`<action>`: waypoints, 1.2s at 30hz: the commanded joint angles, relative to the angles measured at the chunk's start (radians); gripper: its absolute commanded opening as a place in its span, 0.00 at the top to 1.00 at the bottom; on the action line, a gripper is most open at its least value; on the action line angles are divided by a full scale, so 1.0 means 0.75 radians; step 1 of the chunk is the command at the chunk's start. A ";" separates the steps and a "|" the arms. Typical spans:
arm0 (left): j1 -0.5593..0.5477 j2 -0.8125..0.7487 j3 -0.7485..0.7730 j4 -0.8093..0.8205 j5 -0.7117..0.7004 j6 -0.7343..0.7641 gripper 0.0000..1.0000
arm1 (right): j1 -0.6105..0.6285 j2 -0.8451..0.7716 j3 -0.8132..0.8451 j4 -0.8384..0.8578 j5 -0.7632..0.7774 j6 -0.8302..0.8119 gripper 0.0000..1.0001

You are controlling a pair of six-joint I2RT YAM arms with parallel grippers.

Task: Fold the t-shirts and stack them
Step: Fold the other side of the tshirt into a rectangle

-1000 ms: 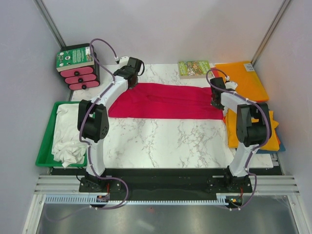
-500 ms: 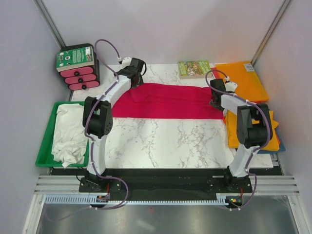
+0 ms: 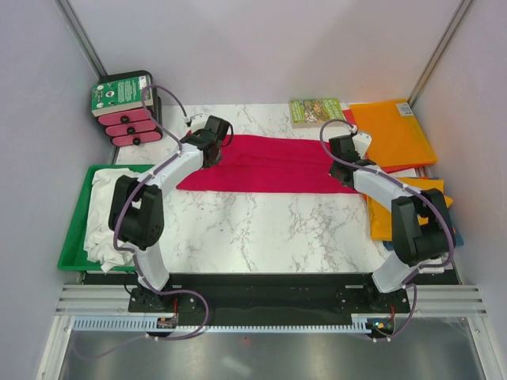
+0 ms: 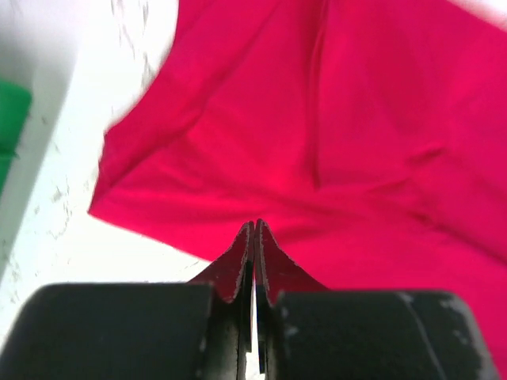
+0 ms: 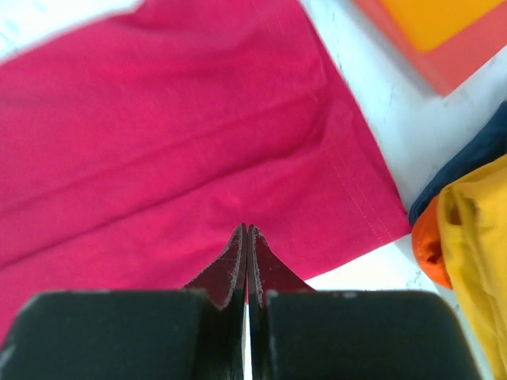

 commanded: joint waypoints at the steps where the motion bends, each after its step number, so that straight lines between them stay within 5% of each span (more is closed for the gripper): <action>1: 0.008 0.052 -0.116 0.025 0.066 -0.116 0.98 | -0.011 0.128 0.030 -0.036 -0.058 0.019 1.00; 11: 0.098 0.240 -0.038 0.000 0.168 -0.176 0.98 | 0.014 0.306 0.144 -0.051 -0.054 0.052 1.00; 19: 0.192 0.236 -0.192 -0.008 0.203 -0.243 0.96 | 0.057 0.365 0.143 -0.092 -0.064 0.067 1.00; 36: 0.200 -0.126 -0.592 -0.067 0.191 -0.192 0.94 | 0.190 0.073 -0.101 -0.266 -0.046 0.112 1.00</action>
